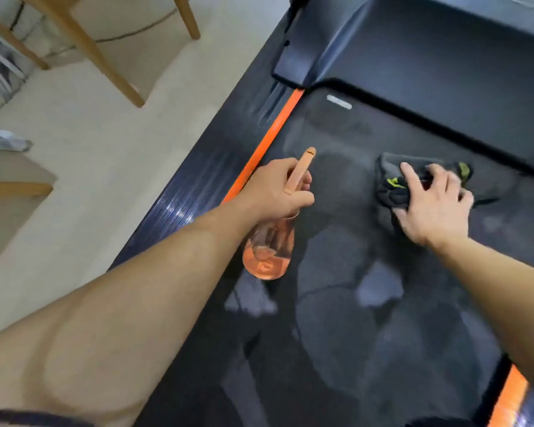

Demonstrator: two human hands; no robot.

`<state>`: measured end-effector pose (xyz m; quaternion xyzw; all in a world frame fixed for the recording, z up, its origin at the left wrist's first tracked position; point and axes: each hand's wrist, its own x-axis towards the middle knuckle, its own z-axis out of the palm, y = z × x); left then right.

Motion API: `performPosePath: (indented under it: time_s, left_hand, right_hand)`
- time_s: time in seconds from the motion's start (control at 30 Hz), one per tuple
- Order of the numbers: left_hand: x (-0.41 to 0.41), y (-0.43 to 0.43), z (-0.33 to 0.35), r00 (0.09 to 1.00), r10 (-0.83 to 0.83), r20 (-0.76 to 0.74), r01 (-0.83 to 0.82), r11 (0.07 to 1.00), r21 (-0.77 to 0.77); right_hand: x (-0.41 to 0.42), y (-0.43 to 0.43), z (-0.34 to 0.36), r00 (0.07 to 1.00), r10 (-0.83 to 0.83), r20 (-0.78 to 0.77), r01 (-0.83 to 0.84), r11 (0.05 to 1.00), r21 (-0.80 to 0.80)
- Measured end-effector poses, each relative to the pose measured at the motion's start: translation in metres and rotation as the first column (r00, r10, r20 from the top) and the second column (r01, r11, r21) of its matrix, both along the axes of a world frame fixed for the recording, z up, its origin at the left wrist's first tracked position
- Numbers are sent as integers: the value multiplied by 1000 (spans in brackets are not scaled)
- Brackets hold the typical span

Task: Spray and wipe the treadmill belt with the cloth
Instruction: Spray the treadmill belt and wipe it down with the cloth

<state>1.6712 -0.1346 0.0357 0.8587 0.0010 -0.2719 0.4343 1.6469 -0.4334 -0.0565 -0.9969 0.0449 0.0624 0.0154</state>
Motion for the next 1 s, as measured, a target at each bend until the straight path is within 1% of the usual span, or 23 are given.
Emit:
performPosePath:
  time_s: [0.07,0.13,0.17,0.23,0.27,0.33,0.4,0.5,0.57,0.63,0.67,0.73,0.87,0.93,1.0]
  left_hand:
    - [16,-17,-17,999,8,-46,-8,1000,-16]
    - [37,-31,-30,994,48,-101,-49,999,-14]
    - [45,-36,-33,983,85,-162,-90,996,-27]
    - [57,-45,-34,949,132,-285,-159,984,-75]
    - [63,-48,-35,940,136,-314,-167,983,-76]
    - [72,-53,-36,928,133,-349,-162,985,-55]
    - [81,-58,-36,931,128,-341,-158,985,-63]
    - [93,-65,-35,942,127,-311,-155,986,-66]
    - [96,-68,-41,932,165,-322,-198,977,-73]
    - [96,-74,-46,909,200,-367,-259,958,-119]
    - [96,-76,-49,909,206,-363,-267,955,-127]
    - [95,-78,-49,918,222,-330,-270,957,-108]
    - [94,-80,-53,902,321,-289,-362,927,-101]
    - [92,-76,-54,891,378,-252,-403,913,-57]
    - [90,-73,-55,890,400,-218,-413,911,-12]
  right_hand:
    - [-11,-3,-32,992,-121,20,119,989,83]
    - [-6,-2,-42,985,-163,64,152,977,148]
    - [-4,-1,-44,984,-163,76,148,974,169]
    - [-5,-5,-46,982,-143,124,126,982,137]
    - [-5,-7,-48,979,-139,147,120,985,126]
    - [-2,-6,-47,982,-136,130,120,985,120]
    - [-3,-5,-46,984,-149,99,138,984,114]
    - [-1,-7,-46,979,-159,126,144,983,115]
    - [-2,-6,-49,978,-148,146,134,986,103]
    - [-4,-6,-49,976,-148,163,137,988,78]
    - [-4,-7,-49,973,-151,173,139,987,81]
    - [-1,-6,-50,970,-137,200,120,988,97]
    - [-5,-8,-53,954,-117,277,99,992,75]
    - [-4,-8,-53,955,-121,270,101,991,86]
    - [-3,-8,-52,958,-133,253,110,988,105]
